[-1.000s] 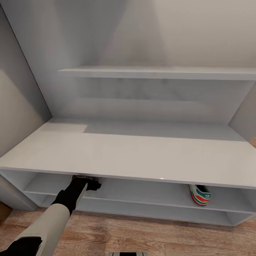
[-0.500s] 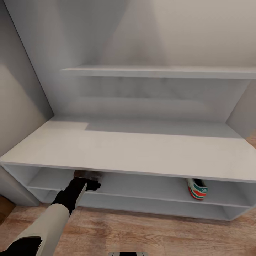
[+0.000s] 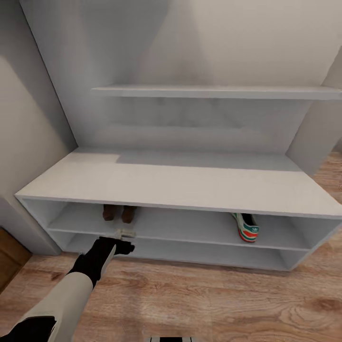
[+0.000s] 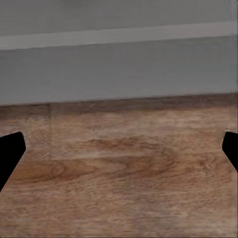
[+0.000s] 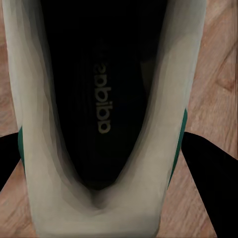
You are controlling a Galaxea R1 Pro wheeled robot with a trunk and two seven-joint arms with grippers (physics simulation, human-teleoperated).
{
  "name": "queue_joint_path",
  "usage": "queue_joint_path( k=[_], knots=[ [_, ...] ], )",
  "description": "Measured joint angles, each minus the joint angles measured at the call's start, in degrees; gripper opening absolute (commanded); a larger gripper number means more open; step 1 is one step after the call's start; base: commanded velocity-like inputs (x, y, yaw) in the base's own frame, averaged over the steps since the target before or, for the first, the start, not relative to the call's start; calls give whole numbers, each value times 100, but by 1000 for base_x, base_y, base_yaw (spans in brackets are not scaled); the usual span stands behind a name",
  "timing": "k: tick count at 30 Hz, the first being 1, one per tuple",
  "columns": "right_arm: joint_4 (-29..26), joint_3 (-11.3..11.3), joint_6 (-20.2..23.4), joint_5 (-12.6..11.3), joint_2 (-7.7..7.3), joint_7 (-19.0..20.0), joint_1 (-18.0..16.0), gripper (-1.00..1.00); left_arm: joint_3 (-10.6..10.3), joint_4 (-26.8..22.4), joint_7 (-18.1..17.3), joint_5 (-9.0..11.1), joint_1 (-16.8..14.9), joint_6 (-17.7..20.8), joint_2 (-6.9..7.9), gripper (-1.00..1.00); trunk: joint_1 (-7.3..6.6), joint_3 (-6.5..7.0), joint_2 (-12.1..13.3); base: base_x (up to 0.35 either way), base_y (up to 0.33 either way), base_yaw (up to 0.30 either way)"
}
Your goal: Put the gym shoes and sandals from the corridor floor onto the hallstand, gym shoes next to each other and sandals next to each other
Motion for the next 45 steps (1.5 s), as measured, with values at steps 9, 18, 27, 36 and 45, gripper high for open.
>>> queue_joint_path(
  k=[9,18,27,36,45],
  knots=[
    [0,0,0,0,0,0,0,-100,-1,0,-3,2,4,-20,0,100,0,0,0,-285,-166,0],
    [21,12,0,7,12,0,0,-100,12,9,-40,22,840,-1537,94,100,0,0,0,-279,-169,0],
    [36,19,-4,10,37,0,-1,-100,14,113,-2278,980,2061,-3427,917,100,-3,-1,0,-103,-61,0],
    [44,21,-8,10,47,0,-1,-100,33,434,-4024,1509,2501,-3798,1501,100,-3,0,0,-2,-1,0],
    [37,18,-12,2,46,1,-1,-100,38,1091,-5250,2213,2724,-4458,1959,100,-3,0,0,0,0,0]
  ],
)
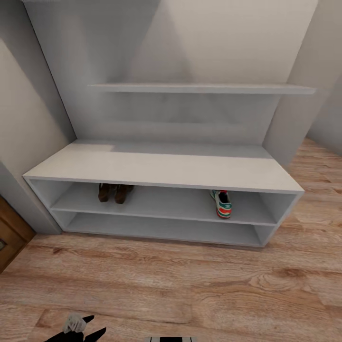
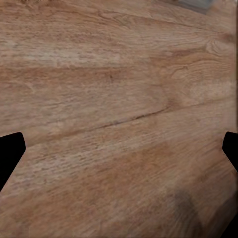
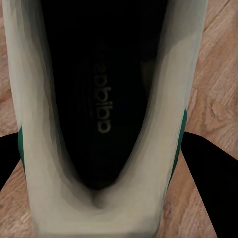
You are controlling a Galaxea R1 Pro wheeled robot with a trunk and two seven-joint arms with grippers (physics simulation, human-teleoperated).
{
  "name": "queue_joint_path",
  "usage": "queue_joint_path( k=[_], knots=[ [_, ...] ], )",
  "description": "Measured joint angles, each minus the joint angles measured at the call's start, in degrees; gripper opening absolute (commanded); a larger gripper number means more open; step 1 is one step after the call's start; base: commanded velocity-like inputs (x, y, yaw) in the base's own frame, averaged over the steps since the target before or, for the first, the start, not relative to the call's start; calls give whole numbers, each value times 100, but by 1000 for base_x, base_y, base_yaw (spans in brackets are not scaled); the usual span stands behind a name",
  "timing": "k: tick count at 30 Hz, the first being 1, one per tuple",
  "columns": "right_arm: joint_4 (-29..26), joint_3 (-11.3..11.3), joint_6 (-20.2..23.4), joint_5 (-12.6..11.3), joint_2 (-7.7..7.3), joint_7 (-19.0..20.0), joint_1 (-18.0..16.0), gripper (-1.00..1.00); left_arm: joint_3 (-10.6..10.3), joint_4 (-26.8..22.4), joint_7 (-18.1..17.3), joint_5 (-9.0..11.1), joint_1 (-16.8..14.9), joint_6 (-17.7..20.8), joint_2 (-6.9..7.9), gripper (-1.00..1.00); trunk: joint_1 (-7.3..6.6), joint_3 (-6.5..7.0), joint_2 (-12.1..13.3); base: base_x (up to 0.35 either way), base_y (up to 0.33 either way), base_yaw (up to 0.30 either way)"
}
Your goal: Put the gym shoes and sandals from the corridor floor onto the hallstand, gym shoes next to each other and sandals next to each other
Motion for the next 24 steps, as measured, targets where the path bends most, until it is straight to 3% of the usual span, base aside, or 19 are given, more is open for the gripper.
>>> queue_joint_path(
  k=[14,24],
  knots=[
    [-15,-1,-149,1,7,7,0,-100,33,130,-76,92,11,-38,24,100,1,0,0,-13,0,0],
    [-13,0,-149,2,8,6,0,-100,30,127,-76,93,11,-38,23,100,3,0,0,-283,6,0]
  ],
)
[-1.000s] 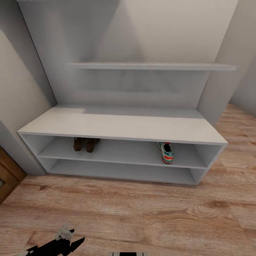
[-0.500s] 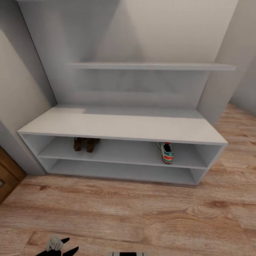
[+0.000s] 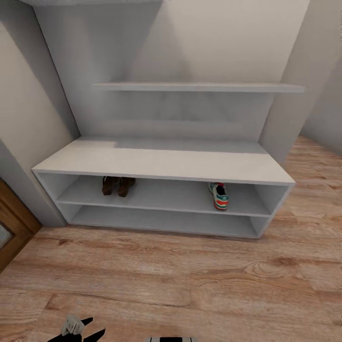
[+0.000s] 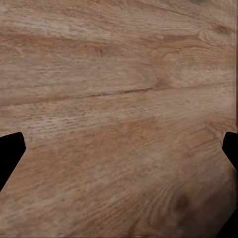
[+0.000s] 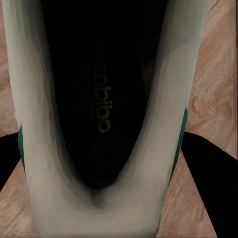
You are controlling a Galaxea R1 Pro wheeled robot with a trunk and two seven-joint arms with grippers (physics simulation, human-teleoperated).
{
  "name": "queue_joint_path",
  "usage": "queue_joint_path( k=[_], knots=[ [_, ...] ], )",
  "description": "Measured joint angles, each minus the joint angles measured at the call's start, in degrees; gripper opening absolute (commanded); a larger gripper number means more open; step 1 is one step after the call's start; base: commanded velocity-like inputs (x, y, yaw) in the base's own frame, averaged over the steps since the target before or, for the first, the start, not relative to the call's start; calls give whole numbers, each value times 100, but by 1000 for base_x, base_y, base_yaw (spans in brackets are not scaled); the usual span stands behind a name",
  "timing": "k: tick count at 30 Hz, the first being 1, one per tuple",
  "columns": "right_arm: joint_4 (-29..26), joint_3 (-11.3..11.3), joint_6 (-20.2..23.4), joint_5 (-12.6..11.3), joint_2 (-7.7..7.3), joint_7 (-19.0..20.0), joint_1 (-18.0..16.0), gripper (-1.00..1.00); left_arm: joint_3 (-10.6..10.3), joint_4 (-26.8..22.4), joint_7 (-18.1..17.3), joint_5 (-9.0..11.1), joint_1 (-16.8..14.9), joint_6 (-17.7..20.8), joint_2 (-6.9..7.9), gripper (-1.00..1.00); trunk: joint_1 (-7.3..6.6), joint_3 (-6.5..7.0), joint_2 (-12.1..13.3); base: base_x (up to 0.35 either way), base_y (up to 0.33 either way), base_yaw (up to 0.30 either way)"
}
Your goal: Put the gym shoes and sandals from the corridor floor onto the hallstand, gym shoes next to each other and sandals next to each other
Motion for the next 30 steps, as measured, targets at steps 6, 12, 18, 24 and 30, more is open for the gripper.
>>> queue_joint_path(
  k=[6,12,18,24,30],
  knots=[
    [2,3,-1,0,2,0,0,-100,7,-4,-1,3,0,8,0,100,0,0,0,-327,108,0],
    [7,6,-2,0,1,0,0,-100,11,-7,-2,4,0,22,0,100,0,0,0,-297,187,0],
    [11,6,-2,0,4,0,0,-100,11,-8,-2,4,-2,42,6,100,0,0,0,-282,213,0],
    [11,6,-16,0,8,0,0,-100,11,-7,-2,5,-1,43,8,100,-1,0,0,-226,181,0],
    [-3,5,-17,-6,8,0,0,-100,8,-6,0,8,-5,31,14,100,-3,0,0,-35,29,0]
  ],
)
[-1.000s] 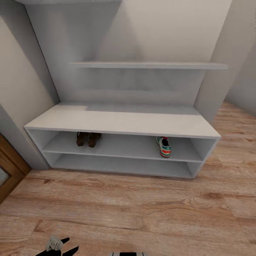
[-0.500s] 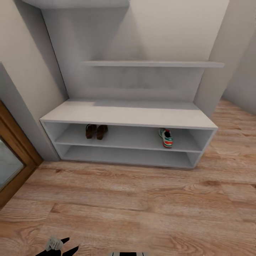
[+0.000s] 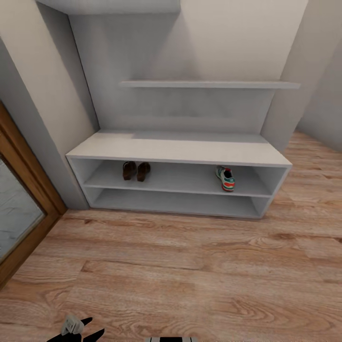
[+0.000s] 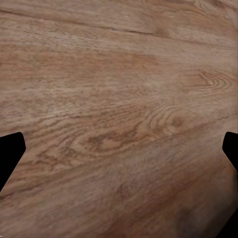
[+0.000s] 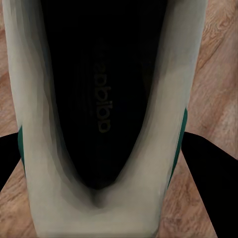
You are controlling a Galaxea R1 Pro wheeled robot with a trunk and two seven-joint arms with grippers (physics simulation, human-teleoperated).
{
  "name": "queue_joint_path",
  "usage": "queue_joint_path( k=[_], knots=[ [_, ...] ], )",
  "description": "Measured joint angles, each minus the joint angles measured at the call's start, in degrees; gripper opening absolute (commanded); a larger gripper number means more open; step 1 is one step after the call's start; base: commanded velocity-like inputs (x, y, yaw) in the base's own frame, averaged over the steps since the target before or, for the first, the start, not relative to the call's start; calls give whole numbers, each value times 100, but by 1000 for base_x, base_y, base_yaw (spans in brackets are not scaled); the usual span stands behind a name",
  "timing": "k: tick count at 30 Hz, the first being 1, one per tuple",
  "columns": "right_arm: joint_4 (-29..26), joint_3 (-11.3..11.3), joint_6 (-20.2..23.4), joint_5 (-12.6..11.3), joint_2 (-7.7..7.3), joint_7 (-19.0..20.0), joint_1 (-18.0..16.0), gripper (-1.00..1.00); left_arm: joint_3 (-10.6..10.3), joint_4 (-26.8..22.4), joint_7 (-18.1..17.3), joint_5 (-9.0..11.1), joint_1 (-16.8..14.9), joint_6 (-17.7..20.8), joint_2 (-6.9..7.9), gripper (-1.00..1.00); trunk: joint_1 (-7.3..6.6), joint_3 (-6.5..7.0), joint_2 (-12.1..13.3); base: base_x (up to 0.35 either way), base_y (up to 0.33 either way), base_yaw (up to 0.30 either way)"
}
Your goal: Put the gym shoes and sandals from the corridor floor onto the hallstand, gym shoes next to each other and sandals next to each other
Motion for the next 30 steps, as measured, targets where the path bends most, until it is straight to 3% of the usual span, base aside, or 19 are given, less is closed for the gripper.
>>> queue_joint_path(
  k=[10,14,17,18,20,21,24,25,27,28,30],
  knots=[
    [-23,1,1,-3,13,8,0,-100,0,0,-5,0,-1,9,3,100,0,5,0,-47,51,-42],
    [-14,70,12,-2,187,20,1,-100,0,1,-5,0,1,0,-4,100,0,5,0,0,0,0],
    [-15,405,15,-5,394,30,0,-100,-1,1,-6,0,3,-6,0,100,0,5,0,0,0,0],
    [-18,691,15,-10,496,33,0,-100,-1,2,-5,-1,2,-9,1,100,0,5,0,0,0,0],
    [-27,1053,16,-13,608,29,-2,-100,-1,1,-7,0,3,-16,2,100,0,5,0,0,0,0],
    [-44,1478,16,-19,716,19,-6,-100,-2,2,-12,-4,3,-23,0,100,0,5,0,0,0,0],
    [-103,2207,17,-25,903,0,-14,-100,-6,2,-35,-8,3,-30,-3,100,0,5,0,0,0,0],
    [-168,2655,21,-29,1042,-7,-37,-100,-7,2,-48,-17,3,-32,-4,100,0,5,0,0,0,0],
    [-236,3108,28,-30,1216,-12,-76,-100,-10,2,-59,-27,3,-34,-5,100,0,5,0,0,0,0],
    [-318,3477,40,-29,1381,-17,-140,-100,-13,3,-68,-38,3,-35,-6,100,0,5,0,0,0,0],
    [-432,3954,63,-19,1671,-52,-264,-100,-16,3,-99,-54,3,-38,-3,100,0,6,0,0,0,0]
  ],
)
